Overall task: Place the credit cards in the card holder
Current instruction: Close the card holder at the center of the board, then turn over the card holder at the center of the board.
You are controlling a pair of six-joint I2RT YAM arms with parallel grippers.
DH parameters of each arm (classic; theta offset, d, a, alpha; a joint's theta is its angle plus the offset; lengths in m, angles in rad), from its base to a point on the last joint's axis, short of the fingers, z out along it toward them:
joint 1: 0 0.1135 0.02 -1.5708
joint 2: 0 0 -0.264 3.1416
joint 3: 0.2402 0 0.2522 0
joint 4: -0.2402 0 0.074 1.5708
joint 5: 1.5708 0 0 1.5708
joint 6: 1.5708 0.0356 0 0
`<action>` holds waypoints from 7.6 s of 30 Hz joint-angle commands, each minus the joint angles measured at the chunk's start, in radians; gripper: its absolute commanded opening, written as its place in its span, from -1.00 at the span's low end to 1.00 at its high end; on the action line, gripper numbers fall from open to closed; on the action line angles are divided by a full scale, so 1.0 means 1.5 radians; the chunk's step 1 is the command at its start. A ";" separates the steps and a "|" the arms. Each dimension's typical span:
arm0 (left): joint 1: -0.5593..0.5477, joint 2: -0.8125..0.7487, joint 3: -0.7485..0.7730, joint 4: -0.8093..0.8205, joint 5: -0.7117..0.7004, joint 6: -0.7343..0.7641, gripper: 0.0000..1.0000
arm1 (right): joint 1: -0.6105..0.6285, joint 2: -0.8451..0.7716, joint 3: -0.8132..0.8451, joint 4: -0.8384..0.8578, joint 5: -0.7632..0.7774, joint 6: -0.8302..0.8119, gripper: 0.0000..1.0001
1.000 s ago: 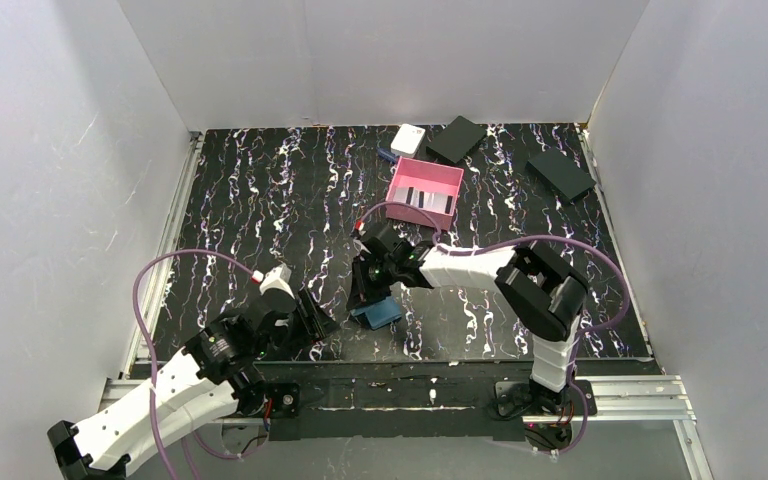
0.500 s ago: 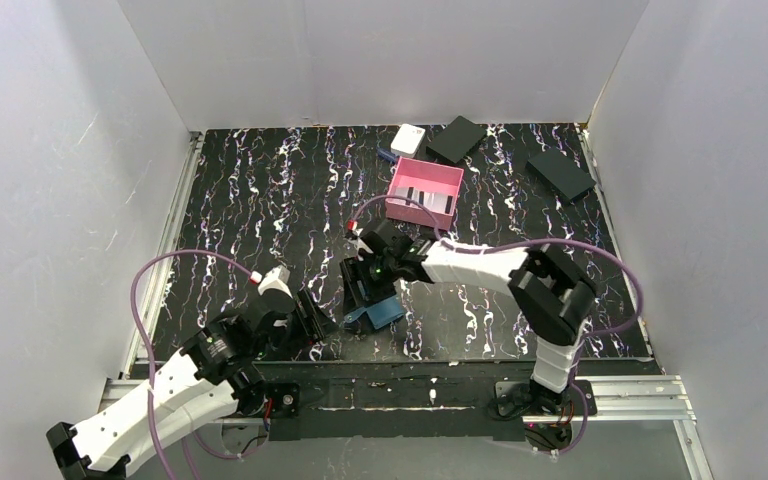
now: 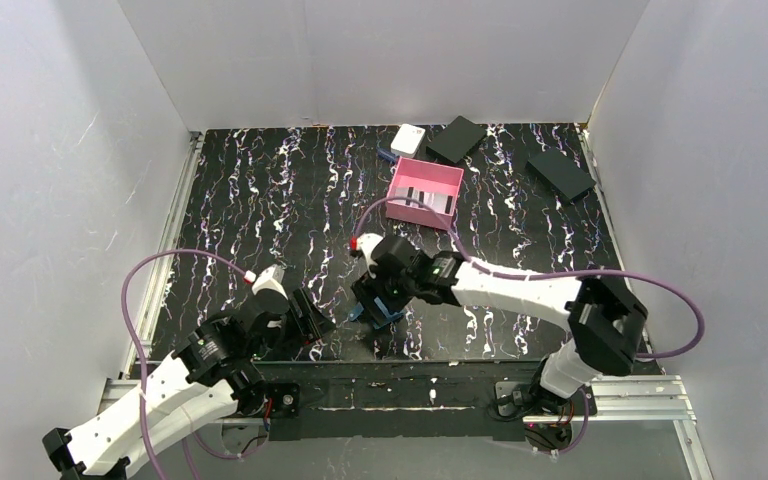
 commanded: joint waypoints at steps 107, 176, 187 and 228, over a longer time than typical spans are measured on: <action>0.010 0.713 0.041 0.861 0.272 -0.096 -0.32 | -0.369 -0.207 -0.534 0.474 -0.328 0.377 -0.87; 0.031 0.744 0.181 0.478 0.249 0.121 -0.81 | -0.389 -0.003 -0.398 0.583 -0.410 0.352 -0.73; 0.053 0.363 0.215 0.165 0.135 0.186 -0.02 | -0.346 -0.138 -0.038 -0.141 -0.107 0.002 -0.97; 0.064 0.163 0.042 0.196 0.130 -0.015 -0.01 | -0.142 -0.059 0.023 -0.090 -0.044 0.037 0.05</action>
